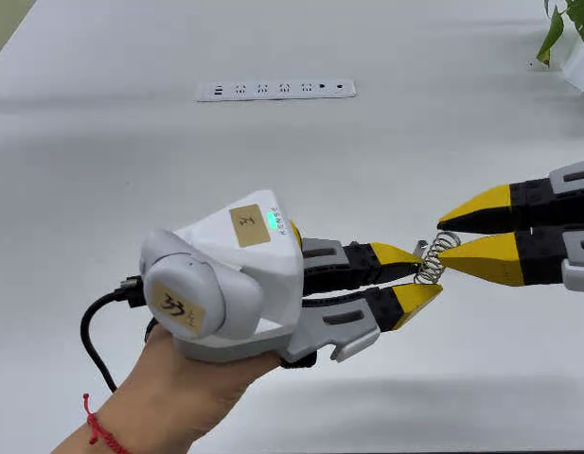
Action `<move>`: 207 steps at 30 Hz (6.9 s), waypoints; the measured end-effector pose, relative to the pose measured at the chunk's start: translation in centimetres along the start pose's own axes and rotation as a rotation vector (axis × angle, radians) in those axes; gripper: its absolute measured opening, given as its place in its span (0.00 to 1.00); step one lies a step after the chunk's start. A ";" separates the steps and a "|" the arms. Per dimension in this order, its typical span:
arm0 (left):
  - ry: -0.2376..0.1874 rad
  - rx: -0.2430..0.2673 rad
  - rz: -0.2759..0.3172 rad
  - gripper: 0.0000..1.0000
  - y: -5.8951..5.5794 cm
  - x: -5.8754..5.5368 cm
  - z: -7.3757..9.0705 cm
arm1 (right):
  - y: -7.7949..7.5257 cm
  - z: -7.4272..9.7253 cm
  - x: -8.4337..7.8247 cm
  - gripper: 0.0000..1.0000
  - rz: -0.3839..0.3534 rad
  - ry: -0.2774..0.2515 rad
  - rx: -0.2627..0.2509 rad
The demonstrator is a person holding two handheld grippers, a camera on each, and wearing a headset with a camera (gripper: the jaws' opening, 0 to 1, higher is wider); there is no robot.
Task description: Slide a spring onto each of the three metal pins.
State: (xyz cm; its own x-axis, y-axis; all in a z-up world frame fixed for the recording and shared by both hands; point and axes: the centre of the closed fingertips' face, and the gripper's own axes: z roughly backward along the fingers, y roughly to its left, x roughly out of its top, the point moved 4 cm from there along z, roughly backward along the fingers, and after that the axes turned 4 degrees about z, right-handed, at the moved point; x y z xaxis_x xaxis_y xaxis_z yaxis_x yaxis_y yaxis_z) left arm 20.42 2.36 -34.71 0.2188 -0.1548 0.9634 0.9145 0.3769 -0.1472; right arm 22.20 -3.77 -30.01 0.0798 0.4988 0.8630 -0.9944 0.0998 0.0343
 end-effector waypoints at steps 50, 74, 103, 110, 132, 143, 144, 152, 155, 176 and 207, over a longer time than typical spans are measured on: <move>0.049 -0.017 -0.041 0.11 0.0 -1.1 -1.0 | 0.4 -3.0 -1.4 0.12 0.428 0.603 0.373; 0.065 -0.016 -0.051 0.11 -0.1 -1.3 -0.9 | 0.6 -3.2 -1.6 0.12 0.434 0.614 0.371; 0.045 0.047 -0.034 0.28 1.2 -2.6 2.3 | -1.9 -1.9 -1.3 0.12 0.339 0.574 0.263; 0.059 0.093 -0.031 0.37 2.6 -3.3 4.5 | -3.9 -1.8 -1.8 0.12 0.313 0.595 0.207; 0.071 0.177 -0.018 0.85 6.0 -5.6 9.1 | -9.2 -2.9 -5.6 0.12 0.224 0.671 0.102; 0.123 0.152 -0.002 1.00 6.1 -7.7 9.3 | -10.8 -4.4 -8.3 0.12 0.190 0.696 0.078; 0.127 0.152 -0.003 1.00 6.1 -7.9 9.3 | -11.0 -4.6 -8.6 0.12 0.185 0.699 0.074; 0.114 0.166 0.025 1.00 6.3 -8.1 9.6 | -11.7 -5.4 -10.0 0.12 0.170 0.717 0.070; 0.110 0.166 0.030 1.00 6.3 -8.1 9.6 | -11.6 -5.7 -10.4 0.12 0.169 0.726 0.073; 0.094 0.159 0.050 1.00 6.2 -8.1 9.1 | -11.7 -6.4 -11.8 0.12 0.137 0.747 0.088; 0.085 0.152 0.065 1.00 6.3 -8.2 8.9 | -11.4 -8.4 -14.1 0.12 0.142 0.757 0.090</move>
State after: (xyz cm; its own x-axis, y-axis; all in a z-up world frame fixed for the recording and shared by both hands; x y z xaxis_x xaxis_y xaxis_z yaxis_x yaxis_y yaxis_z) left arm 21.32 14.11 -41.52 0.3092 -0.2000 0.9297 0.8371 0.5212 -0.1663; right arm 32.97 -4.72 -46.79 -0.0554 0.9574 0.2834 -0.9979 -0.0630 0.0177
